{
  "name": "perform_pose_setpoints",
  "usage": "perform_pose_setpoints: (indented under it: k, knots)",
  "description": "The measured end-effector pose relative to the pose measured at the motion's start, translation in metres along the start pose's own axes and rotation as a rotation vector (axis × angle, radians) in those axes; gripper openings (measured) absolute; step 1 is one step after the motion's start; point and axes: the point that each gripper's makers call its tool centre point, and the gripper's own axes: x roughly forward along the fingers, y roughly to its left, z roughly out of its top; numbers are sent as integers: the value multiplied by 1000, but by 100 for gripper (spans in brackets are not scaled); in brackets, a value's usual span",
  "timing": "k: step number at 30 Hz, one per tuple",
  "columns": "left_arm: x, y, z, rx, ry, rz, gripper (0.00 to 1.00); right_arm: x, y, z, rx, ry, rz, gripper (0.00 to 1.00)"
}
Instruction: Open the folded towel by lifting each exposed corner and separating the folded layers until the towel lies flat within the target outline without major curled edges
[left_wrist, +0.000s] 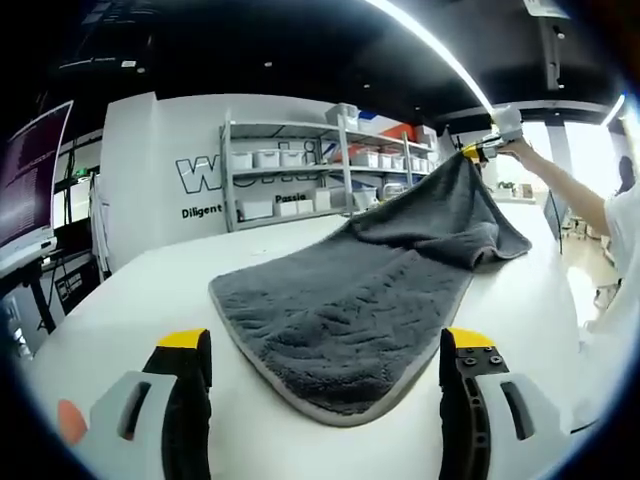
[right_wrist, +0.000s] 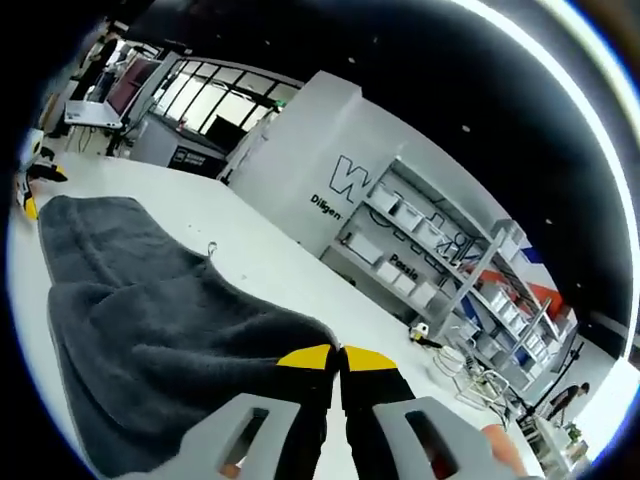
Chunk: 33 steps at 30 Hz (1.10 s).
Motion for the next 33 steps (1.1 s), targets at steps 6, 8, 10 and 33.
perform_pose_setpoints:
  k: [6, 8, 10, 33]
  knots:
    - [0, 0, -1, 3, 7, 0, 93, -4, -20, -8, -22, 29, -39, 0]
    - [1, 0, -1, 3, 8, -1, 93, -3, -26, -11, -35, 41, -51, 0]
    - [1, 0, -2, 4, 10, 0, 93, -4, -31, -12, -41, 47, -59, 0]
    - [0, -1, -3, 7, 17, -1, 93, 8, -96, 41, -200, 34, -167, 0]
